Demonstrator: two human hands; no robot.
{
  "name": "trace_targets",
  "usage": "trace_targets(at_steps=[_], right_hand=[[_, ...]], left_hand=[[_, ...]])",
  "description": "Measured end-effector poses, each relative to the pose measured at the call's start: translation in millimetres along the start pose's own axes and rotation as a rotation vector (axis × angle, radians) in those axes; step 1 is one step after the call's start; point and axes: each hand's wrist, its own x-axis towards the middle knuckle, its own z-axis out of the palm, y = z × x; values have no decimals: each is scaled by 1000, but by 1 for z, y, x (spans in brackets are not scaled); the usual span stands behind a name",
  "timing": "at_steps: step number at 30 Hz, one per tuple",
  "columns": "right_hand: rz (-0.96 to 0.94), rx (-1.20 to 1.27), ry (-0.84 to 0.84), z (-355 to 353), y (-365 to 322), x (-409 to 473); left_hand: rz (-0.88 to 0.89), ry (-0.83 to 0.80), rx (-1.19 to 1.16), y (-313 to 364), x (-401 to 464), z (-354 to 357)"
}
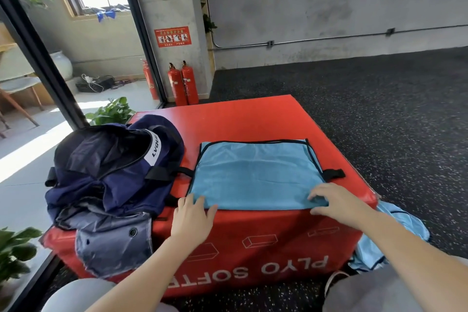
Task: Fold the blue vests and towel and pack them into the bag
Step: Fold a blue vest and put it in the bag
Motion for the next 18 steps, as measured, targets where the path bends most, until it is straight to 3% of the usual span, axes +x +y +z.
trace_targets(at_steps=[12, 18], right_hand=[[-33, -53, 96, 7, 3, 36], [17, -240, 294, 24, -6, 68]], left_hand=[[46, -99, -112, 3, 117, 11], [129, -153, -88, 18, 204, 16]])
